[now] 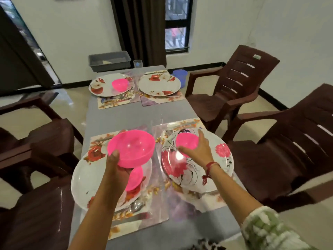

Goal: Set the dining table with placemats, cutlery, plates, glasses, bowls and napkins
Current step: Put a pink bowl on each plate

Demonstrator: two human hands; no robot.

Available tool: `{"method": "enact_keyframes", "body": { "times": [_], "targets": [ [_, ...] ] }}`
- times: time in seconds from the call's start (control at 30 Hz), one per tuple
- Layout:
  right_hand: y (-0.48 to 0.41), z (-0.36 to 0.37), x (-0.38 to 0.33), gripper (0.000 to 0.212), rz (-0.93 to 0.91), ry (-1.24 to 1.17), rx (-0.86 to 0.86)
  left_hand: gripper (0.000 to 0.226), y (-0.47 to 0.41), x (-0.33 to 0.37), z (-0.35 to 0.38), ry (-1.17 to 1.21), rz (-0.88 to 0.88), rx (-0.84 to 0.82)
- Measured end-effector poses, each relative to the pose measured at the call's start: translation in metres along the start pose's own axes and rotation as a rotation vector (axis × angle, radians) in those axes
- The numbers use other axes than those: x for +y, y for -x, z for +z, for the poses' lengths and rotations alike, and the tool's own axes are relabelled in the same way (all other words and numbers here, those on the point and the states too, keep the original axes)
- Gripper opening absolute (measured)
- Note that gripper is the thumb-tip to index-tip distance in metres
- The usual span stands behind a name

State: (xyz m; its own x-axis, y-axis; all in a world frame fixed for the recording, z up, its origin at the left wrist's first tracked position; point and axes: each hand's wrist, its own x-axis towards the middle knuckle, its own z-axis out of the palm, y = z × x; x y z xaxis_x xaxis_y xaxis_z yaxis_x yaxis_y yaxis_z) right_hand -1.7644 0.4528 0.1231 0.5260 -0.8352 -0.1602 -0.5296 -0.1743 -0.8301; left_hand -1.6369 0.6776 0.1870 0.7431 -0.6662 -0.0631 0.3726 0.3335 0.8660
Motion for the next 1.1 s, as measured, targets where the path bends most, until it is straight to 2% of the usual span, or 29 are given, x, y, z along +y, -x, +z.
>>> {"method": "enact_keyframes", "body": {
  "times": [0.1,0.23,0.37,0.53,0.6,0.7,0.77,0.8,0.87,0.93,1.0,1.1],
  "targets": [
    [-0.034,0.016,0.025,0.122,-0.029,0.176,-0.122,0.096,0.003,-0.005,0.007,-0.023,0.033,0.052],
    [-0.066,0.03,0.039,0.118,-0.097,0.253,-0.112,0.112,0.02,-0.006,0.004,-0.036,0.065,0.144],
    [-0.085,0.037,0.047,0.123,-0.132,0.348,-0.118,0.106,0.032,-0.009,0.005,-0.099,0.084,0.192],
    [-0.09,0.034,0.05,0.121,-0.182,0.497,-0.189,0.124,0.039,-0.015,0.021,-0.113,0.097,0.236],
    [-0.082,0.027,0.046,0.11,-0.231,0.378,-0.135,0.124,0.041,-0.022,0.027,-0.108,0.087,0.232],
    [-0.05,0.014,0.029,0.074,-0.294,-0.037,0.026,0.119,0.047,-0.033,0.033,-0.111,0.067,0.218],
    [-0.013,0.002,0.01,0.057,-0.308,-0.247,0.005,0.115,0.053,-0.042,0.038,-0.101,0.044,0.212],
    [0.009,-0.006,-0.001,0.054,-0.302,-0.327,-0.08,0.114,0.057,-0.045,0.042,-0.098,0.034,0.202],
    [0.052,-0.019,-0.02,0.065,-0.259,-0.47,-0.398,0.116,0.064,-0.052,0.052,-0.104,0.014,0.16],
    [0.092,-0.03,-0.028,0.095,-0.217,-0.57,-0.69,0.119,0.075,-0.055,0.062,-0.121,0.011,0.107],
    [0.123,-0.038,-0.024,0.105,-0.294,-0.565,-0.734,0.124,0.09,-0.057,0.069,-0.139,0.012,0.056],
    [0.158,-0.052,-0.012,0.103,-0.456,-0.433,-0.542,0.129,0.116,-0.059,0.074,-0.169,0.009,-0.025]
  ]
}}
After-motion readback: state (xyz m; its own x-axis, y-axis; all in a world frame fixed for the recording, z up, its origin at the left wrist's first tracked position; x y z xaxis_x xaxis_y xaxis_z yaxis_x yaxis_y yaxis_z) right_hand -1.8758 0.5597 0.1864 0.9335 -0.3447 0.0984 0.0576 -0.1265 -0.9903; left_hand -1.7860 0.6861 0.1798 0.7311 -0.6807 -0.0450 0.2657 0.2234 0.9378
